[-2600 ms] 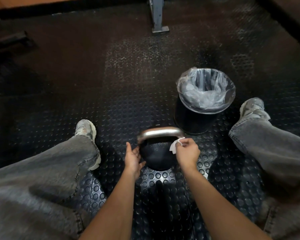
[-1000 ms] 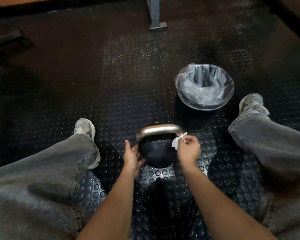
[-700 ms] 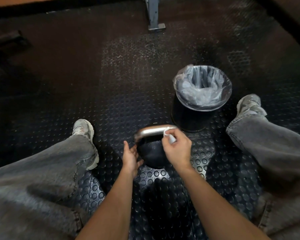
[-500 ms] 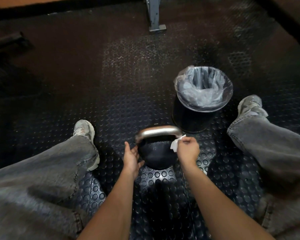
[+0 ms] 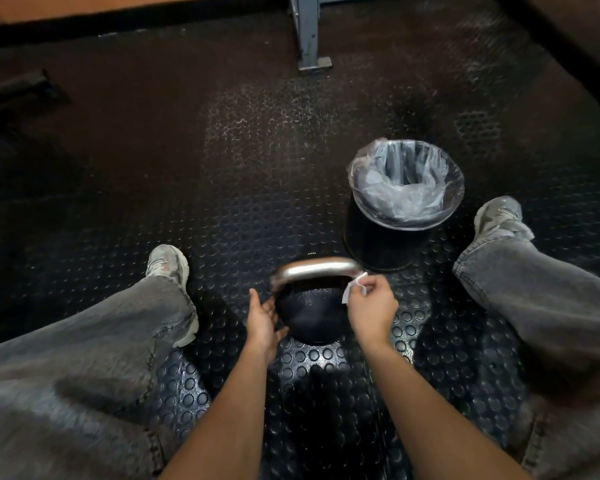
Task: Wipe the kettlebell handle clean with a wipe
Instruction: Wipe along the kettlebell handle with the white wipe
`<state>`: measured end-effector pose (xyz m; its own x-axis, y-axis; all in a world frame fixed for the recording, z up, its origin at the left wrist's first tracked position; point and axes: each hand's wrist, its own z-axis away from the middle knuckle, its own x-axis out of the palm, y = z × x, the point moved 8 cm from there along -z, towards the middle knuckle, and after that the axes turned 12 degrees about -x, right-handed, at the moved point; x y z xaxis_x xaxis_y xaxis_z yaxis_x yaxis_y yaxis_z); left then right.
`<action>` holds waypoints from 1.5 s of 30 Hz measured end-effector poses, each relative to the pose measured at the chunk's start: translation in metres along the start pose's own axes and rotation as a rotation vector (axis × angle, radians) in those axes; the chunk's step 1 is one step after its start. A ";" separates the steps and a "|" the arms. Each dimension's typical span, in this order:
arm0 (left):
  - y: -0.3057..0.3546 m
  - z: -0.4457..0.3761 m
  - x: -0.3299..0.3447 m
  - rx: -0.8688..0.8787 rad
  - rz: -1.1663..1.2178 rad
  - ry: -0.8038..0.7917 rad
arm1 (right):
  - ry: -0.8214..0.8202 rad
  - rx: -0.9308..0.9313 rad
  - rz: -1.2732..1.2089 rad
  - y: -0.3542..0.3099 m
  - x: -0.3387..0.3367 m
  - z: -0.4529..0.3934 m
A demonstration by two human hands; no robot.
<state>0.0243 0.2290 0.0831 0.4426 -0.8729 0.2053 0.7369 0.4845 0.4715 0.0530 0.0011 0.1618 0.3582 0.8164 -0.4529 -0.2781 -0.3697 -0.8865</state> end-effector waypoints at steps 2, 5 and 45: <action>-0.001 -0.002 -0.002 0.001 -0.001 0.007 | 0.067 0.037 -0.031 0.000 -0.006 -0.001; -0.002 -0.007 -0.002 0.002 -0.006 0.020 | 0.028 -0.195 -0.047 -0.033 -0.001 0.005; 0.000 -0.004 -0.001 0.001 0.005 0.006 | -0.069 -0.235 0.064 -0.012 0.016 0.007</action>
<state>0.0259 0.2303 0.0796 0.4489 -0.8703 0.2024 0.7343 0.4884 0.4714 0.0559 0.0220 0.1655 0.2825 0.8132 -0.5088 -0.0805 -0.5085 -0.8573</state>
